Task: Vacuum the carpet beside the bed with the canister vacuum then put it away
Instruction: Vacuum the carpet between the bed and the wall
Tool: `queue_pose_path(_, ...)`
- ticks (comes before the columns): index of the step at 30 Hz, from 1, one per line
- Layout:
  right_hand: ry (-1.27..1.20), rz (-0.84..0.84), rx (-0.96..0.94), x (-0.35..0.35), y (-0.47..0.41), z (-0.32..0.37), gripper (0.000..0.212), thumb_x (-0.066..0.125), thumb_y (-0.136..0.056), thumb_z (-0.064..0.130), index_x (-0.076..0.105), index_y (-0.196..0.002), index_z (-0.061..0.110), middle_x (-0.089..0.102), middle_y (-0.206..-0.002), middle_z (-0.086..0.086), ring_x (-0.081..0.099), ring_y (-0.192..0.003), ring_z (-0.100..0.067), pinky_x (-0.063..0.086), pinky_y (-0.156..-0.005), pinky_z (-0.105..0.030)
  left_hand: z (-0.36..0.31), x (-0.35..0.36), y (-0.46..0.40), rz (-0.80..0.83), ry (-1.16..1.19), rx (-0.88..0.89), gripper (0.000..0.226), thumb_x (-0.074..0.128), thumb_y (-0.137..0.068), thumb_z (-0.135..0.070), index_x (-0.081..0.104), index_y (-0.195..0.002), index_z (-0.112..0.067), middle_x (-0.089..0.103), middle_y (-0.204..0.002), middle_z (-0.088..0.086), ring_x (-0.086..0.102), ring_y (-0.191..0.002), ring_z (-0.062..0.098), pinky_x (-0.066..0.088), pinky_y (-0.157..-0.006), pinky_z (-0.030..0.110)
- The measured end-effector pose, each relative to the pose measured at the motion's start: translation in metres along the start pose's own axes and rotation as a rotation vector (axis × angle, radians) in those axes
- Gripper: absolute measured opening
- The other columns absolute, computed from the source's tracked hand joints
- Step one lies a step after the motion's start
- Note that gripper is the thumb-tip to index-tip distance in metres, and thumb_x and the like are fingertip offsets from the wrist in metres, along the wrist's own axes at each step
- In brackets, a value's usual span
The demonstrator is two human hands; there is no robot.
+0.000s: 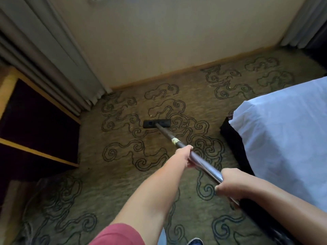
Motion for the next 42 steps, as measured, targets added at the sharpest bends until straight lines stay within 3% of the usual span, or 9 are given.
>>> queue_pose_path(3, -0.049, 0.026, -0.018, -0.009, -0.017, 0.035, 0.015, 0.061, -0.075, 0.021, 0.053, -0.085, 0.013, 0.067, -0.080, -0.006, 0.067, -0.046, -0.019, 0.051, -0.039, -0.024, -0.019, -0.028, -0.017, -0.031, 0.012, -0.008, 0.060, 0.075, -0.089, -0.037, 0.052, -0.134, -0.005, 0.066, -0.126, 0.017, 0.069, -0.102, 0.035, 0.061, -0.078, 0.048)
queue_pose_path(4, -0.055, 0.033, -0.026, -0.011, -0.022, 0.045, 0.014, 0.060, -0.075, 0.020, 0.054, -0.085, 0.011, 0.067, -0.079, -0.007, 0.066, -0.044, -0.019, 0.051, -0.039, -0.024, -0.023, -0.035, -0.022, -0.060, 0.013, -0.008, 0.065, 0.076, -0.088, -0.040, 0.051, -0.136, -0.004, 0.064, -0.129, 0.017, 0.068, -0.105, 0.035, 0.061, -0.075, 0.046)
queue_pose_path(6, -0.065, 0.051, -0.035, -0.015, -0.038, 0.071, 0.014, 0.059, -0.075, 0.017, 0.054, -0.085, 0.009, 0.068, -0.077, -0.009, 0.065, -0.040, -0.020, 0.049, -0.038, -0.025, -0.032, -0.053, -0.040, -0.128, 0.010, -0.025, 0.062, 0.073, -0.089, -0.038, 0.051, -0.137, -0.005, 0.064, -0.128, 0.014, 0.067, -0.100, 0.033, 0.060, -0.069, 0.040)
queue_pose_path(9, -0.064, 0.083, -0.041, -0.024, -0.071, 0.110, 0.015, 0.060, -0.074, 0.017, 0.055, -0.084, 0.008, 0.069, -0.076, -0.009, 0.064, -0.038, -0.019, 0.046, -0.036, -0.023, -0.053, -0.084, -0.072, -0.207, 0.003, -0.056, 0.053, 0.065, -0.091, -0.026, 0.050, -0.137, -0.005, 0.064, -0.127, 0.014, 0.067, -0.106, 0.033, 0.060, -0.085, 0.040)
queue_pose_path(13, -0.062, 0.119, -0.044, -0.038, -0.119, 0.164, 0.017, 0.065, -0.076, 0.022, 0.056, -0.084, 0.010, 0.069, -0.072, -0.006, 0.064, -0.038, -0.014, 0.043, -0.035, -0.019, -0.091, -0.129, -0.116, -0.232, -0.028, -0.062, 0.053, 0.062, -0.090, -0.025, 0.048, -0.137, -0.005, 0.063, -0.131, 0.014, 0.065, -0.113, 0.033, 0.056, -0.091, 0.037)
queue_pose_path(17, -0.022, 0.138, -0.062, -0.043, -0.160, 0.229, 0.012, 0.061, -0.079, 0.022, 0.053, -0.080, 0.012, 0.067, -0.073, -0.004, 0.069, -0.049, -0.019, 0.049, -0.038, -0.023, -0.122, -0.181, -0.162, -0.227, -0.026, -0.118, 0.057, 0.064, -0.089, -0.027, 0.048, -0.139, -0.007, 0.061, -0.132, 0.018, 0.062, -0.117, 0.038, 0.052, -0.102, 0.049)
queue_pose_path(21, -0.095, 0.193, -0.028, -0.044, -0.175, 0.262, 0.012, 0.059, -0.079, 0.016, 0.052, -0.080, 0.007, 0.067, -0.071, -0.011, 0.067, -0.043, -0.024, 0.051, -0.038, -0.026, -0.130, -0.208, -0.183, -0.223, -0.010, -0.121, 0.057, 0.063, -0.087, -0.029, 0.049, -0.137, -0.007, 0.064, -0.127, 0.017, 0.065, -0.111, 0.037, 0.056, -0.098, 0.049)
queue_pose_path(32, -0.164, 0.205, -0.001, -0.073, -0.200, 0.284, 0.019, 0.071, -0.081, 0.013, 0.056, -0.084, 0.002, 0.064, -0.063, -0.014, 0.060, -0.034, -0.021, 0.048, -0.037, -0.025, -0.161, -0.220, -0.203, -0.279, -0.004, -0.034, 0.056, 0.063, -0.086, -0.023, 0.051, -0.137, -0.003, 0.064, -0.126, 0.015, 0.063, -0.114, 0.035, 0.051, -0.104, 0.045)
queue_pose_path(42, -0.190, 0.191, -0.051, -0.091, -0.261, 0.369, 0.019, 0.065, -0.081, 0.018, 0.054, -0.086, 0.004, 0.068, -0.067, -0.014, 0.067, -0.041, -0.027, 0.049, -0.036, -0.026, -0.233, -0.287, -0.265, -0.341, -0.012, 0.026, 0.052, 0.068, -0.086, -0.024, 0.056, -0.131, -0.001, 0.066, -0.117, 0.017, 0.066, -0.103, 0.036, 0.058, -0.090, 0.042)
Point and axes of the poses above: each hand's wrist, its own y-axis away from the middle knuckle, its own x-axis out of the palm, z = x × y, the point moved 1 cm from there along -y, towards the middle knuckle
